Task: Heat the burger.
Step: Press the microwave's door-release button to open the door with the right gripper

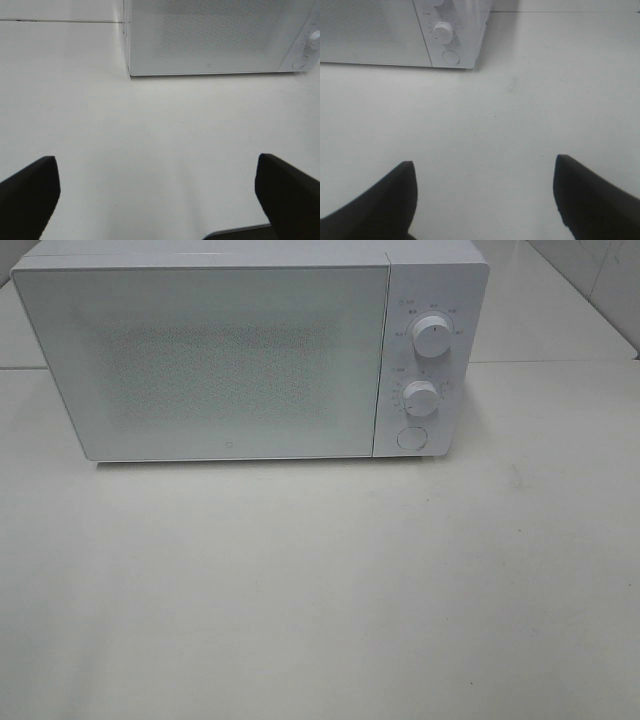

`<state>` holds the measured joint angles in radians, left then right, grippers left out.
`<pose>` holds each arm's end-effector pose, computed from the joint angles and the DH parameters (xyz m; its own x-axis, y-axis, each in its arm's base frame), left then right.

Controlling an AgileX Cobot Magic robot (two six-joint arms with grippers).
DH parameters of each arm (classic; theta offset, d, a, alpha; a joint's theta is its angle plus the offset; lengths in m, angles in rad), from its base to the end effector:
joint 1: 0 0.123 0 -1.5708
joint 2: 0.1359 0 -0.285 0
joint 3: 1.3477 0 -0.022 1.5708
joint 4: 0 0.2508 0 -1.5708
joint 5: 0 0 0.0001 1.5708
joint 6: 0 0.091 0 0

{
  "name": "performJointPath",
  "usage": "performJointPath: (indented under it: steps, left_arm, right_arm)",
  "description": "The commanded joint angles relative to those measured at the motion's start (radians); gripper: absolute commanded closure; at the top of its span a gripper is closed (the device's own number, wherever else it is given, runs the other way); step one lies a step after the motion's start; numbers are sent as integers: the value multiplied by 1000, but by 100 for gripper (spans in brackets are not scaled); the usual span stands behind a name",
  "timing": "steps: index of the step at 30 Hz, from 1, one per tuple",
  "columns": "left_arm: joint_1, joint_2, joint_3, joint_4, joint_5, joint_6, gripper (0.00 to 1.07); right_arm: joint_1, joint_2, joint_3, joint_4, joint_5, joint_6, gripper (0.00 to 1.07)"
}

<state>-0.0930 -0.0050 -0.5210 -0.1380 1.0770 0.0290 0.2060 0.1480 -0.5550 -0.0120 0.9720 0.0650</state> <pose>-0.0102 -0.0101 0.2823 -0.4489 0.0053 -0.8936 0.1839 0.9791 -0.0866 0.0173 0.0027 0.2992 -0.4607 -0.0368 -0.8868 -0.1694 0.9844 0.0471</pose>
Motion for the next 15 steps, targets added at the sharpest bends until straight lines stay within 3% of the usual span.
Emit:
performJointPath:
  steps: [1,7,15]
  left_arm:
    - [2,-18,4,-2,-9,-2,9]
    - [2,-18,4,-2,-9,-2,9]
    - [2,-18,4,-2,-9,-2,9]
  right_arm:
    - [-74,-93,37,-9,3,-27,32]
    - [-140,-181,54,-6,24,-35,32]
    - [-145,-180,54,-4,24,-37,33]
